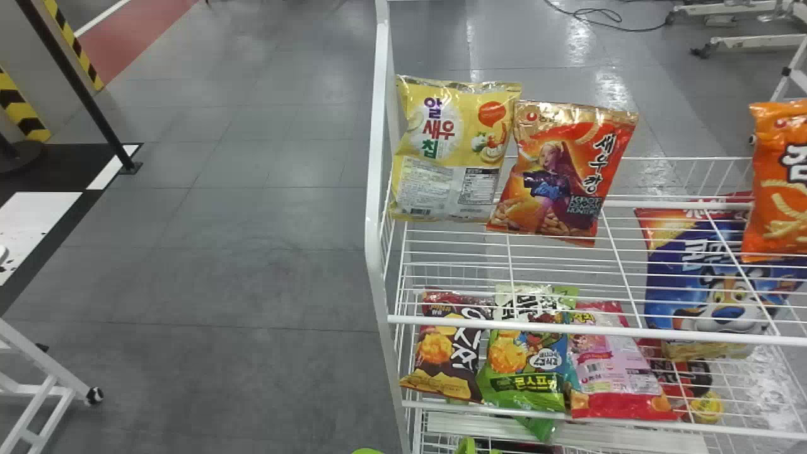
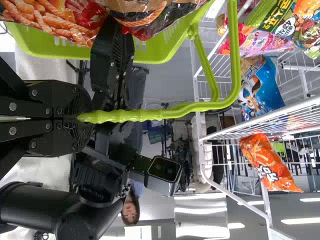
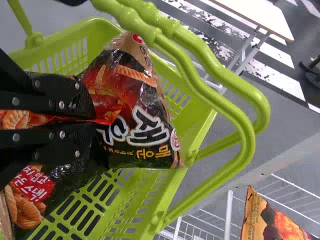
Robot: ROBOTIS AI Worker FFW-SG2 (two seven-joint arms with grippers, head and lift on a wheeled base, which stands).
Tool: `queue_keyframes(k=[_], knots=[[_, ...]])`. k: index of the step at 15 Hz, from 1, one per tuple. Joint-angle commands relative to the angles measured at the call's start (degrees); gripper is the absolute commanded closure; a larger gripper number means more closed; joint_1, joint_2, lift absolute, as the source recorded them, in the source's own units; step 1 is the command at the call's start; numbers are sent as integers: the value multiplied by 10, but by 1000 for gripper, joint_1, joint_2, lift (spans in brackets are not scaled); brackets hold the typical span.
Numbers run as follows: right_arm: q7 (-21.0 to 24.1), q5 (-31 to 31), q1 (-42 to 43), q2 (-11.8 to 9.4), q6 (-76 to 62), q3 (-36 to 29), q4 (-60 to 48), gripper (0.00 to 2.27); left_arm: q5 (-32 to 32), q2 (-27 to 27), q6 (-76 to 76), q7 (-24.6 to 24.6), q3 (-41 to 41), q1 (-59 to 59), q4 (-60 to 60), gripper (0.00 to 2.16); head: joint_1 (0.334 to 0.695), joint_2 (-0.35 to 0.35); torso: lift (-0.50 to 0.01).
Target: Hold basket handle with left hand then pick spicy shrimp crackers with right hand and place into basket
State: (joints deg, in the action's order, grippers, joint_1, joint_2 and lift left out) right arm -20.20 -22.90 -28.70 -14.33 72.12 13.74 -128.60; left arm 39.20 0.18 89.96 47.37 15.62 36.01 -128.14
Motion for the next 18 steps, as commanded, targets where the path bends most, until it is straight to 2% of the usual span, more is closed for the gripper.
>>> queue_keyframes(k=[1, 3, 8, 11, 15, 18], knots=[[0, 11, -3, -2, 1, -3, 0, -1, 0, -3, 1, 0, 0, 0, 0, 1892, 695, 106, -37], [-3, 9, -8, -5, 1, -18, -1, 43, 0, -3, 1, 0, 0, -1, 0, 1892, 695, 87, -37], [-19, 8, -22, -7, -10, -61, -5, 56, 0, -3, 1, 0, -1, -1, -1, 1892, 695, -16, -37], [-33, -25, -29, -7, -13, -95, -5, 60, 0, -3, 1, -1, 0, -1, -1, 1892, 695, -75, -37], [-34, -26, -36, -4, -24, -97, -6, 63, -3, -3, 1, -5, -6, -4, 0, 1892, 695, -93, -37], [-39, -43, -48, -4, -24, -136, -17, 66, -3, -3, 1, -3, 1, -4, 2, 1892, 695, -104, -37]])
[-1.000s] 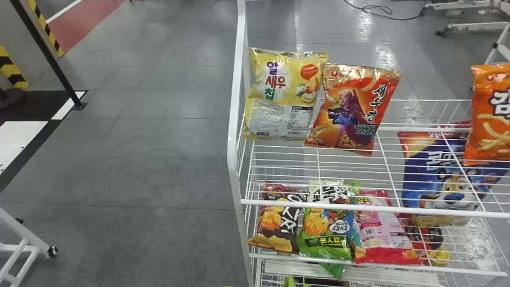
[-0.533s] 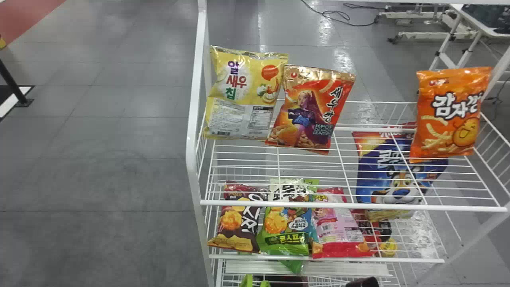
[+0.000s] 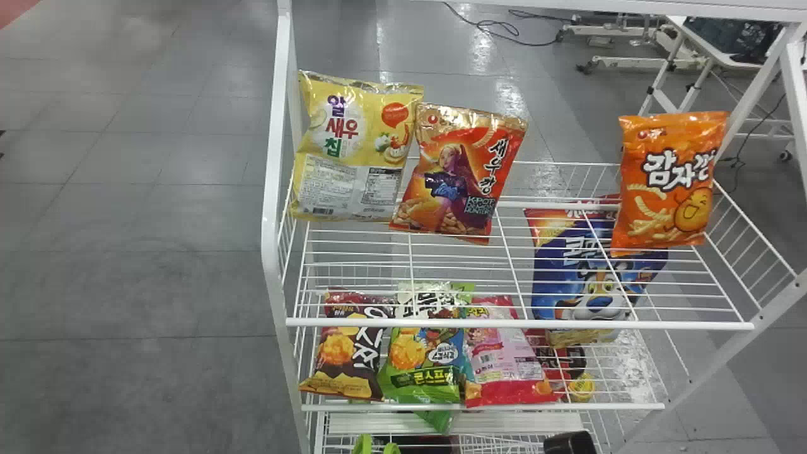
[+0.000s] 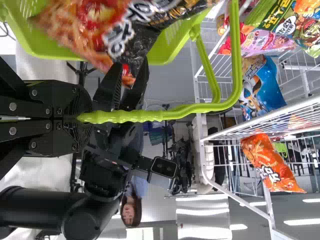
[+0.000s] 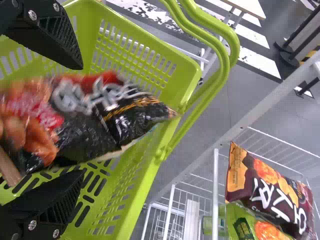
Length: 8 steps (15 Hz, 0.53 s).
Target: Hold basket handle with left hand then pick spicy shrimp crackers with right hand and place into basket
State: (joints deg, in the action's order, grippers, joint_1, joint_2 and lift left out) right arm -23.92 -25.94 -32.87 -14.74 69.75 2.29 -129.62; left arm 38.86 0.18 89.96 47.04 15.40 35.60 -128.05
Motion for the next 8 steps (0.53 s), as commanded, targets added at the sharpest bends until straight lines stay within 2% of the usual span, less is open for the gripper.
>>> queue_keyframes(k=[1, 3, 5, 6, 8], knots=[[-8, -21, -11, 1, 0, -40, -15, 66, 2, -3, 1, 2, 5, 0, 1, 1892, 695, -115, -37], [-11, -32, -19, 6, -4, -77, -34, 63, 2, -3, 1, 2, 7, 1, 3, 1892, 695, -158, -37], [-23, -70, -22, 16, -26, -124, -37, 66, 2, -3, 1, 3, 8, 1, 4, 1892, 695, -197, -37], [-23, -72, -27, 29, -56, -144, -45, 66, 2, -3, 1, 3, 9, 2, 4, 1892, 695, -215, -37], [-19, -75, -29, 31, -127, -166, -49, 76, 2, -3, 1, 2, 8, 3, 4, 1892, 695, -243, -37]])
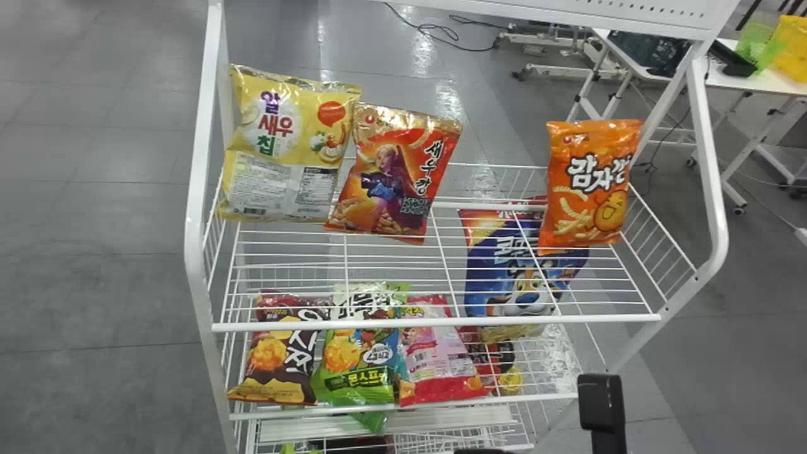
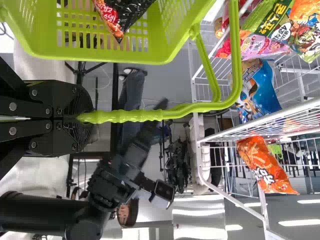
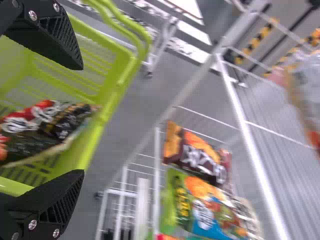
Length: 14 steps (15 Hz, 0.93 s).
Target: Hold basket handle with left hand then pick spicy shrimp crackers with right hand and place into basket
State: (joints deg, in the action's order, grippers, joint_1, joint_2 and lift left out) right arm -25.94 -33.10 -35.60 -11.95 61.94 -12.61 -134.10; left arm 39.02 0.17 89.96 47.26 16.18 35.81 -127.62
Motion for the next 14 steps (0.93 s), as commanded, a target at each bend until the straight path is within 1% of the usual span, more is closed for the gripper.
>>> queue_keyframes(k=[1, 2, 4, 5, 7, 9, 10, 13, 14], knots=[[8, -3, -3, 4, -82, -24, -5, 76, 0, -3, 1, -1, 0, 0, 0, 1892, 695, -273, -37], [16, -3, -6, 3, -115, -28, -5, 76, -1, -3, 1, -2, -2, 1, 0, 1892, 695, -289, -37], [46, 22, -21, 6, -193, -21, -12, 87, -1, -3, 1, -2, -4, 2, 1, 1892, 695, -318, -37], [60, 40, -26, 5, -228, -8, -12, 90, -1, -3, 1, -2, -4, 2, 2, 1892, 695, -332, -37], [101, 103, -38, 6, -344, 36, 2, 90, -1, -3, 1, -2, -4, 2, 4, 1892, 695, -350, -37], [137, 142, -40, 5, -444, 73, 25, 90, -1, -3, 1, -1, -4, 2, 4, 1892, 695, -350, -37], [150, 151, -40, 5, -491, 87, 38, 90, -1, -3, 1, -1, -4, 2, 6, 1892, 695, -350, -37], [171, 173, -39, 5, -641, 116, 85, 90, -1, -3, 1, 2, -3, 3, 7, 1892, 695, -335, -37], [179, 173, -38, 4, -651, 121, 93, 90, -1, -3, 1, 2, -2, 3, 7, 1892, 695, -328, -37]])
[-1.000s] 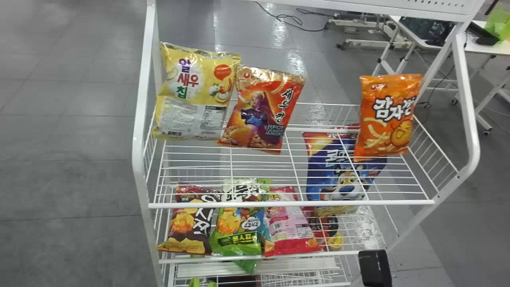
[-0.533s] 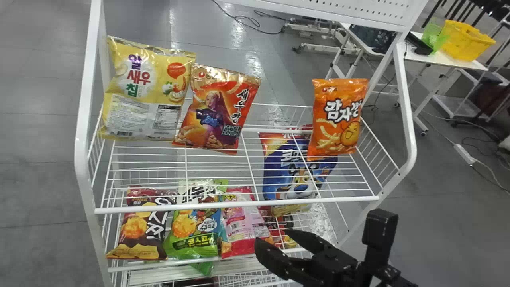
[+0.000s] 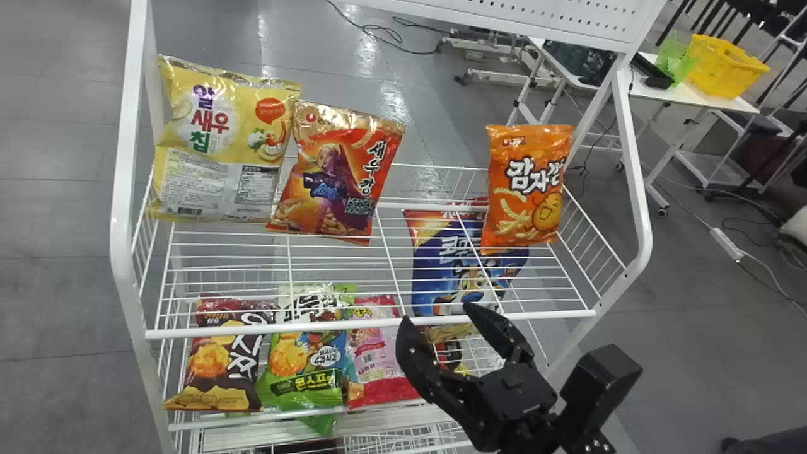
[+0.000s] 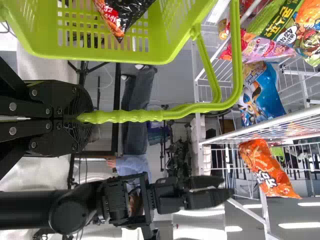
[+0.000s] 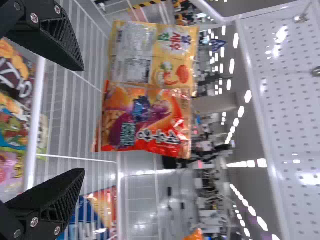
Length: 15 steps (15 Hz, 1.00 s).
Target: Hold basket handle with left hand then pick spicy shrimp crackers with right hand and place into basket
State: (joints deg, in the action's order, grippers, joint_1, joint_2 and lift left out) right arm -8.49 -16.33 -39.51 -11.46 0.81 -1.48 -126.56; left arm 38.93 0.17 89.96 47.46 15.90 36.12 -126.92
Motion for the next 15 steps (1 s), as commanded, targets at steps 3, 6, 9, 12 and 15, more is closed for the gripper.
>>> queue_keyframes(k=[3, 6, 9, 12, 15], knots=[[23, 6, 0, -1, -54, 13, 24, 90, 0, -3, 1, 1, 0, 1, 0, 1892, 695, -328, -37], [30, 8, 0, -2, -59, 11, 24, 90, 0, -3, 1, 2, 0, 1, 0, 1892, 695, -341, -37], [30, 11, -1, -2, -59, 12, 23, 90, 0, -3, 1, 2, 0, 1, -1, 1892, 695, -344, -37], [34, 11, -1, -2, -59, 12, 20, 87, 0, -3, 1, 2, 1, 1, -3, 1892, 695, -344, -37], [37, 11, -1, -2, -58, 14, 19, 90, 1, -3, 1, 3, 3, 2, -2, 1892, 695, -344, -37]])
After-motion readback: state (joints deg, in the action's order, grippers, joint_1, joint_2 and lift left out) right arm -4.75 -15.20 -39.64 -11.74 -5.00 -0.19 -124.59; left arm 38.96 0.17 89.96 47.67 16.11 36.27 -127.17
